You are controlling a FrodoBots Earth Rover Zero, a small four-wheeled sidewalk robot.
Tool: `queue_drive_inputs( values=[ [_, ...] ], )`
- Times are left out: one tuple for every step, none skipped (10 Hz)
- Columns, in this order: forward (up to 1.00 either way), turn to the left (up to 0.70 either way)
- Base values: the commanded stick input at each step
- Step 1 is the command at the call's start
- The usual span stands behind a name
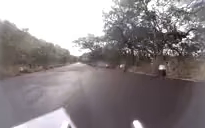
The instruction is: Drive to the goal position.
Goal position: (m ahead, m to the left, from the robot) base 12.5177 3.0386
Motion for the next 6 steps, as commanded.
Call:
queue_drive_inputs(
  values=[
    [1.00,0.00],
    [1.00,0.00],
    [1.00,0.00],
    [1.00,0.00],
    [1.00,0.00],
    [1.00,0.00]
  ],
)
